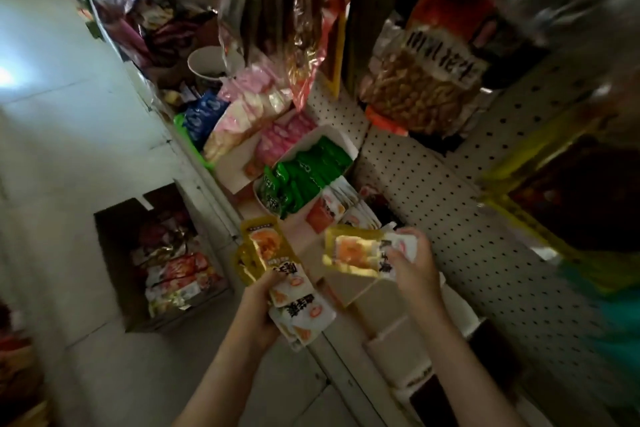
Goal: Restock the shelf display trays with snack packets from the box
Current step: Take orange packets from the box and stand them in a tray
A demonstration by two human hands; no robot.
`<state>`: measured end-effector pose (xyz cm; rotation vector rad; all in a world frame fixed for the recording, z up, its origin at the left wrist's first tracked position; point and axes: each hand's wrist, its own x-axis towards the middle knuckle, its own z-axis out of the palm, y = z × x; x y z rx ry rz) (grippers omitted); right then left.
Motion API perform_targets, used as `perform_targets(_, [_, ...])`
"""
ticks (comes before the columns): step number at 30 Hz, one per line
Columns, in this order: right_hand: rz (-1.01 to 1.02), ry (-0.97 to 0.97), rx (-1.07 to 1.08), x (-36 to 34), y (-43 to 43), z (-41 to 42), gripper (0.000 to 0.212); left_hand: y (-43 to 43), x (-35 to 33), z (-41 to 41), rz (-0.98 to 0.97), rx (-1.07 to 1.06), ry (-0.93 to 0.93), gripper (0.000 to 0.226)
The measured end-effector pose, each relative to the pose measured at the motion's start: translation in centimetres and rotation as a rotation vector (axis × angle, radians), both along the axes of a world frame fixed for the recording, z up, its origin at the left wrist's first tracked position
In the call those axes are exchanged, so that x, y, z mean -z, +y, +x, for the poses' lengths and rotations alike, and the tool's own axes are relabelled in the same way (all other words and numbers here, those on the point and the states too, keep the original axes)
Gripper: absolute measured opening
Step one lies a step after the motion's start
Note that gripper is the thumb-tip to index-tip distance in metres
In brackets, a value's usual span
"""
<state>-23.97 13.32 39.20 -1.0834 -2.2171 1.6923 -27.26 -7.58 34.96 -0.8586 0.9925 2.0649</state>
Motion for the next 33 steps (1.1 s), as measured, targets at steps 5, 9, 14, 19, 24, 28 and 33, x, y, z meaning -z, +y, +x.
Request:
perform_targets(5, [0.554, -0.172, -0.448, 3.7, 0.8, -7.1, 0.023, 0.5, 3.8, -2.0, -0.058, -0.055, 0.033, 0.029])
perform_targets(9, [0.735, -0.258, -0.677, 5.5, 0.0, -10.4, 0.03, 1.1, 5.6, -2.7, -0.067, -0.068, 0.044, 0.032])
perform_targets(14, [0.825, -0.367, -0.901, 7.7, -0.7, -10.7, 0.046, 1.5, 6.8, -3.0, -0.052, -0.085, 0.033, 0.035])
perform_targets(19, [0.897, -0.444, -0.756, 9.2, -0.5, -10.5, 0.056, 1.3, 8.2, -3.3, -0.044, -0.079, 0.034, 0.03])
perform_targets(24, [1.096, -0.425, -0.621, 10.2, -0.9, -10.8, 0.051, 1.2, 8.4, -3.6, 0.016, -0.053, 0.055, 0.023])
perform_targets(28, [1.097, -0.319, -0.539, 10.7, -1.7, -9.5, 0.062, 1.3, 8.0, -3.2, 0.069, -0.025, 0.051, 0.045])
perform_targets(33, [0.232, -0.269, -0.565, 9.0, -5.8, -6.7, 0.045, 1.2, 7.6, -3.3, 0.114, -0.013, 0.071, 0.051])
